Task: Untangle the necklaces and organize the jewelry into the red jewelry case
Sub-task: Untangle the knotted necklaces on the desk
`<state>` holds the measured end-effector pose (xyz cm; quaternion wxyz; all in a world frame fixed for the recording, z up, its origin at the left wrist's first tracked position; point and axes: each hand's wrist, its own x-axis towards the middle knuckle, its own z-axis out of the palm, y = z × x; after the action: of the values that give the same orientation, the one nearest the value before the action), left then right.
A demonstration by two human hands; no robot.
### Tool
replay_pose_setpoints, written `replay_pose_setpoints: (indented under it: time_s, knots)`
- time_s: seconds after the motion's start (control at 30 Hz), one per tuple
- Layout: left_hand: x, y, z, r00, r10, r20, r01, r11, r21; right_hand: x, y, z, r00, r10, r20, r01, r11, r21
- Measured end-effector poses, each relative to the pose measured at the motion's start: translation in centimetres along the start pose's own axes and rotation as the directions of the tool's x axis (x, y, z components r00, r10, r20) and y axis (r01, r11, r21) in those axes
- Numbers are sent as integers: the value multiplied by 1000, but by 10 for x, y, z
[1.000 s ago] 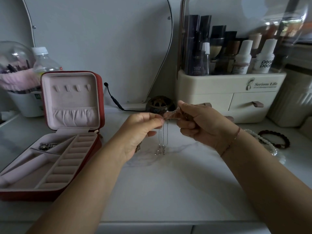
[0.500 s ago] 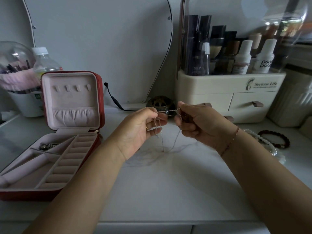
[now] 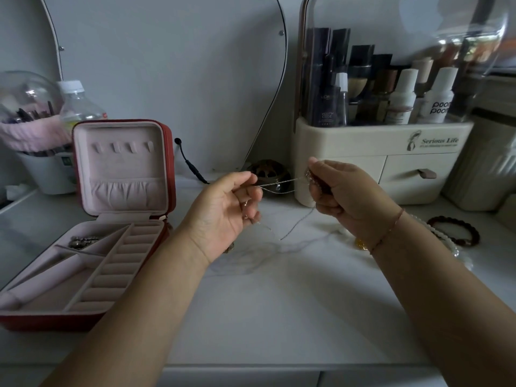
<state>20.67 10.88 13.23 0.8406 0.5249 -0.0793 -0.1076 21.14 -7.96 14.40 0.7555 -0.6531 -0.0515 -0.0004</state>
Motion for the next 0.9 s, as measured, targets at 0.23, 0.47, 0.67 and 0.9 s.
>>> replay_pose_setpoints:
  time_s: [0.23,0.47,0.67,0.9]
  knots:
    - [-3,-1,1,999,-11,32,4,981,193,0,-5,-2,996,-91,15,87,984,153]
    - [-8,-5,5,1000,9,6,-10,874,485,-4,-8,0,988,-126,94,102,969,226]
    - [-4,-6,4,995,85,-48,-53,882,467,-6,-9,2,981,-126,150,93,973,209]
    - [0,-7,0,983,155,-95,-107,915,389,-5,-9,1,971,-161,178,120,968,221]
